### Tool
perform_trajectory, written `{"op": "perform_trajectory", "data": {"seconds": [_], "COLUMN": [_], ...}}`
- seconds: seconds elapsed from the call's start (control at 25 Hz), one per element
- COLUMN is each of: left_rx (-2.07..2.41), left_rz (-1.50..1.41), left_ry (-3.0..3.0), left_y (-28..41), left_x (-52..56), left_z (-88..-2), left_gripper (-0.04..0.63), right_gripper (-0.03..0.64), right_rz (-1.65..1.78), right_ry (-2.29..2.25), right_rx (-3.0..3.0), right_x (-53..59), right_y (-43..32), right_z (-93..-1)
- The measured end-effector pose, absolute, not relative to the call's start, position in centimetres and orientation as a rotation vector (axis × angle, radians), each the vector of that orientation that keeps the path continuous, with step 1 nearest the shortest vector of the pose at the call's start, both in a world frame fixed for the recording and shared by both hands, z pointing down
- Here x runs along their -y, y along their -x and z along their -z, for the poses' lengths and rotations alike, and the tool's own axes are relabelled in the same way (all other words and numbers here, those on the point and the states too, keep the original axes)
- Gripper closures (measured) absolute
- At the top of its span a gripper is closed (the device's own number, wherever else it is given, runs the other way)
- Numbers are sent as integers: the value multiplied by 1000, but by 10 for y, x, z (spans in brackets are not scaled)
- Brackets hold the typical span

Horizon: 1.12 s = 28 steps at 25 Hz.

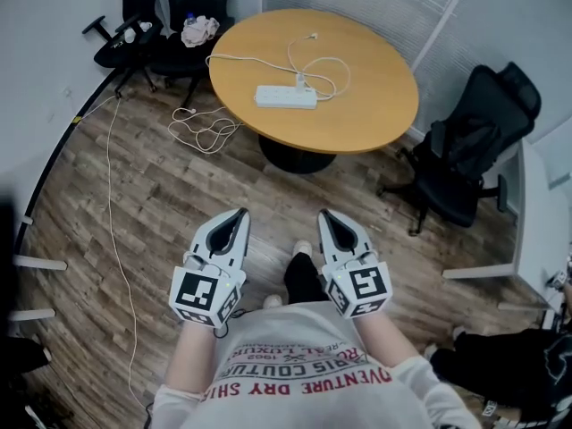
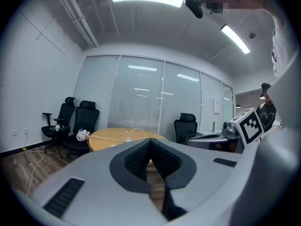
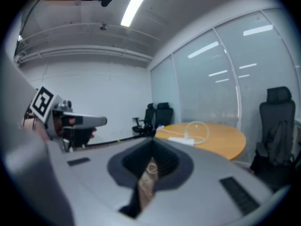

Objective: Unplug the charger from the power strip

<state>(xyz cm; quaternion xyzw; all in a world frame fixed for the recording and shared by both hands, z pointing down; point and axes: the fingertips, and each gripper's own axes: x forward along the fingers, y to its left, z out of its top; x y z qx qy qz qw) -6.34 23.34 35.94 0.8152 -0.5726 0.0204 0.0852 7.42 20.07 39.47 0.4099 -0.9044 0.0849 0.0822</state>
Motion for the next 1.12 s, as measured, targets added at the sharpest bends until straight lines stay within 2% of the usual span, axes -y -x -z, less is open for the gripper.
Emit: {"op": "perform_trajectory", "data": {"seconds": [0.28, 0.76, 1.12], "left_rx": [1739, 1788, 1657], "left_rz": [-95, -134, -194], "left_ry": [-2394, -2366, -2362], "left_y": [84, 102, 107], "left_x": [-145, 72, 166], "left_z": [-377, -384, -441], "left_gripper": [561, 561, 561], "right_gripper": [588, 588, 588], "right_rz": [-287, -322, -436], "right_ry": [-1181, -1133, -1171], "right_rx": [2714, 2678, 2526], "right_x": [-103, 127, 215], "right_y": [-51, -33, -36], "right_z": [-414, -428, -477]}}
